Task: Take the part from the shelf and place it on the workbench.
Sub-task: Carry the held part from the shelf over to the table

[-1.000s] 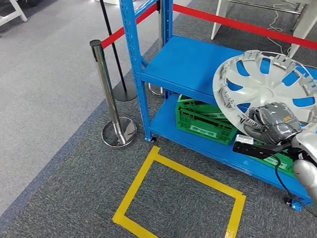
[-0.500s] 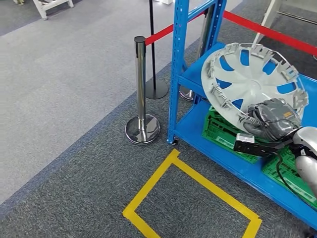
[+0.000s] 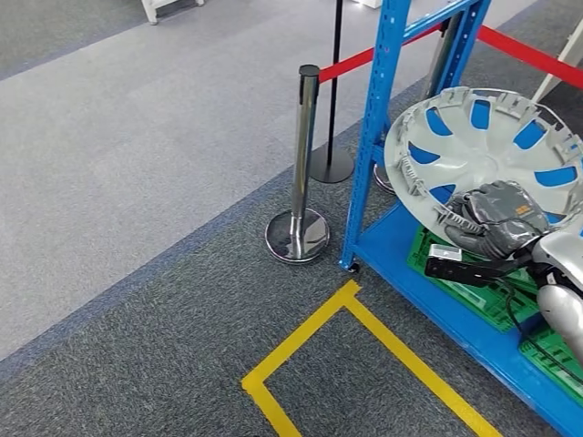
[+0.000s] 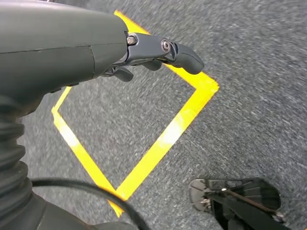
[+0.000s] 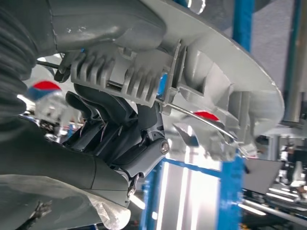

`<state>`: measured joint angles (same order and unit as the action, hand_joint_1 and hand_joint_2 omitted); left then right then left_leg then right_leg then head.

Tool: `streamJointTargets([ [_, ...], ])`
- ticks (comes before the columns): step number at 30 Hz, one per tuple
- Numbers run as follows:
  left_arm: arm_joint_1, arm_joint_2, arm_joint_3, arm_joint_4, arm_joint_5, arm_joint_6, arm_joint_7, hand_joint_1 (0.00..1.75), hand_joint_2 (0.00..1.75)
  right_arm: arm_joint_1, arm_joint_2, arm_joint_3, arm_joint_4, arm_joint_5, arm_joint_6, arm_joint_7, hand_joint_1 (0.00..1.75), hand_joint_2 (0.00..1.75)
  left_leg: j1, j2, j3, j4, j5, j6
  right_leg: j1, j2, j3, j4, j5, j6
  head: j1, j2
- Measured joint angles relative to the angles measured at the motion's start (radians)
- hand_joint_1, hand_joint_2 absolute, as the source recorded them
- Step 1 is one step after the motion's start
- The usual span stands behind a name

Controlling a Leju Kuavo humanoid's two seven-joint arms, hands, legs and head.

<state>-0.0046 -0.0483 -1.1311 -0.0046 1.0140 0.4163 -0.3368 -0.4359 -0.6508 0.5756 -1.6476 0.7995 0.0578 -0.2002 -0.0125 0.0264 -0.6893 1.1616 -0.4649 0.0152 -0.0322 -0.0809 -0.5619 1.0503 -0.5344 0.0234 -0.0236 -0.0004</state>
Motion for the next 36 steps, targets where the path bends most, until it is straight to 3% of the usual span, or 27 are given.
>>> streamJointTargets([
  [2,-0.002,0.002,-0.003,0.000,0.000,0.000,0.000,0.00,1.75,0.000,0.000,0.000,0.000,0.000,0.000,0.000,1.75,1.75,-0.015,0.038,0.042,-0.091,0.023,0.018,0.006,-0.023,0.008,-0.003,-0.007,0.008,0.001,0.000],
  [3,-0.002,0.003,-0.004,0.000,0.001,0.000,0.000,0.00,1.75,-0.001,0.000,0.001,0.000,0.000,0.000,0.000,1.75,1.75,-0.020,0.044,0.046,-0.102,0.017,0.023,0.007,-0.035,0.010,-0.006,-0.008,0.013,0.001,0.000],
  [5,0.001,0.002,-0.006,0.000,0.002,0.000,0.000,0.00,1.75,-0.001,0.000,0.003,0.001,-0.001,0.000,0.000,1.75,1.75,-0.019,0.023,0.051,-0.121,0.019,0.028,0.007,-0.052,0.017,-0.015,-0.012,0.023,0.001,0.000],
  [6,0.002,0.001,-0.007,0.000,0.002,0.000,0.001,0.00,1.75,-0.003,0.000,0.004,0.001,-0.002,0.000,0.000,1.75,1.75,-0.015,0.010,0.058,-0.132,0.023,0.030,0.005,-0.038,0.017,-0.013,-0.019,0.026,0.001,0.000],
  [8,0.002,0.000,-0.009,0.000,0.004,0.001,0.000,0.00,1.75,-0.007,-0.001,0.006,0.004,-0.005,0.000,0.000,1.75,1.75,-0.008,-0.013,0.069,-0.150,0.030,0.037,0.001,0.026,-0.014,0.049,-0.054,0.029,0.004,0.000],
  [9,-0.001,0.000,-0.010,0.000,0.005,0.001,0.000,0.00,1.75,-0.008,-0.002,0.009,0.005,-0.007,0.001,0.000,1.75,1.75,-0.008,-0.026,0.070,-0.152,0.031,0.040,0.001,0.057,-0.048,0.112,-0.079,0.030,0.005,0.000],
  [11,-0.005,-0.003,-0.012,0.000,0.007,0.001,0.000,0.00,1.75,-0.008,-0.003,0.017,0.009,-0.010,0.001,0.000,1.75,1.75,-0.008,-0.053,0.071,-0.151,0.030,0.042,0.002,0.078,-0.124,0.231,-0.109,0.034,0.007,0.000],
  [12,-0.006,-0.005,-0.012,0.000,0.008,0.001,0.000,0.00,1.75,-0.007,-0.003,0.021,0.011,-0.011,0.001,0.001,1.75,1.75,-0.008,-0.066,0.072,-0.149,0.028,0.043,0.003,0.080,-0.144,0.247,-0.097,0.036,0.007,0.000],
  [13,-0.006,-0.006,-0.013,0.000,0.009,0.001,0.000,0.00,1.75,-0.006,-0.003,0.024,0.013,-0.012,0.001,0.002,1.75,1.75,-0.007,-0.080,0.072,-0.146,0.027,0.041,0.002,0.082,-0.144,0.225,-0.066,0.038,0.007,0.000],
  [15,-0.005,-0.008,-0.013,0.000,0.011,0.000,0.000,0.00,1.75,-0.004,-0.003,0.027,0.014,-0.015,0.002,0.003,1.75,1.75,-0.004,-0.102,0.074,-0.136,0.020,0.033,-0.003,0.106,-0.100,0.099,0.012,0.040,0.007,0.000],
  [16,-0.005,-0.007,-0.013,0.000,0.011,0.000,0.000,0.00,1.75,-0.002,-0.003,0.029,0.014,-0.016,0.002,0.004,1.75,1.75,-0.005,-0.109,0.071,-0.129,0.015,0.027,-0.005,0.124,-0.075,0.044,0.034,0.038,0.007,0.000],
  [18,-0.005,-0.006,-0.013,0.000,0.012,0.000,0.000,0.00,1.75,0.001,-0.003,0.031,0.015,-0.015,0.002,0.005,1.75,1.75,-0.006,-0.117,0.064,-0.124,0.009,0.017,-0.005,0.144,-0.049,0.000,0.039,0.028,0.008,0.000],
  [20,-0.003,-0.003,-0.013,0.000,0.012,-0.001,0.000,0.00,1.75,0.001,-0.003,0.033,0.016,-0.016,0.002,0.005,1.75,1.75,-0.005,-0.123,0.062,-0.125,0.010,0.007,-0.004,0.131,-0.046,-0.002,0.043,0.013,0.008,0.000],
  [22,-0.002,-0.002,-0.014,0.001,0.014,-0.001,0.000,0.00,1.75,0.001,-0.002,0.034,0.016,-0.017,0.002,0.004,1.75,1.75,-0.004,-0.103,0.052,-0.099,-0.006,-0.005,-0.007,0.115,-0.044,-0.007,0.048,0.000,0.004,0.000],
  [25,-0.002,-0.003,-0.014,0.001,0.021,-0.001,-0.001,0.00,1.75,0.002,-0.002,0.034,0.018,-0.019,0.003,0.007,1.75,1.75,0.006,-0.050,-0.018,0.063,-0.098,-0.026,-0.009,0.086,-0.046,-0.010,0.051,-0.010,-0.003,0.000],
  [27,-0.002,-0.003,-0.014,0.001,0.023,-0.001,-0.001,0.00,1.75,0.003,-0.002,0.035,0.021,-0.020,0.003,0.010,1.75,1.75,0.016,-0.041,-0.052,0.151,-0.135,-0.034,-0.009,0.065,-0.051,-0.010,0.055,-0.009,-0.003,0.000],
  [28,-0.001,-0.003,-0.014,0.001,0.024,-0.001,-0.001,0.00,1.75,0.003,-0.002,0.035,0.023,-0.021,0.003,0.010,1.75,1.75,0.019,-0.038,-0.042,0.144,-0.128,-0.036,-0.009,0.055,-0.053,-0.010,0.058,-0.007,-0.003,0.000],
  [29,-0.001,-0.003,-0.014,0.001,0.024,-0.001,-0.001,0.00,1.75,0.003,-0.002,0.035,0.024,-0.021,0.003,0.010,1.75,1.75,0.021,-0.031,-0.012,0.100,-0.108,-0.037,-0.010,0.044,-0.056,-0.010,0.061,-0.004,-0.003,0.000],
  [31,-0.004,-0.002,-0.014,0.001,0.024,-0.001,-0.001,0.00,1.75,0.003,-0.002,0.035,0.025,-0.022,0.003,0.008,1.75,1.75,0.020,0.019,0.076,-0.043,-0.066,-0.032,-0.008,0.024,-0.058,-0.008,0.066,0.004,-0.003,0.000],
  [33,-0.013,-0.002,-0.014,0.001,0.024,-0.001,-0.001,0.00,1.75,-0.004,-0.004,0.033,0.027,-0.022,0.003,0.007,1.75,1.75,0.016,0.058,0.117,-0.124,-0.050,-0.025,-0.007,0.002,-0.053,-0.009,0.067,0.019,0.000,0.000],
  [34,-0.016,-0.002,-0.014,0.001,0.025,-0.001,-0.001,0.00,1.75,-0.009,-0.005,0.032,0.028,-0.022,0.003,0.008,1.75,1.75,0.014,0.055,0.114,-0.130,-0.047,-0.021,-0.008,-0.014,-0.048,-0.013,0.067,0.028,0.001,0.000],
  [36,-0.014,-0.002,-0.015,0.001,0.028,-0.002,-0.001,0.00,1.75,-0.018,-0.006,0.032,0.032,-0.022,0.003,0.008,1.75,1.75,0.011,0.017,0.114,-0.138,-0.030,-0.005,-0.012,-0.038,-0.038,-0.021,0.067,0.046,0.003,0.000],
])
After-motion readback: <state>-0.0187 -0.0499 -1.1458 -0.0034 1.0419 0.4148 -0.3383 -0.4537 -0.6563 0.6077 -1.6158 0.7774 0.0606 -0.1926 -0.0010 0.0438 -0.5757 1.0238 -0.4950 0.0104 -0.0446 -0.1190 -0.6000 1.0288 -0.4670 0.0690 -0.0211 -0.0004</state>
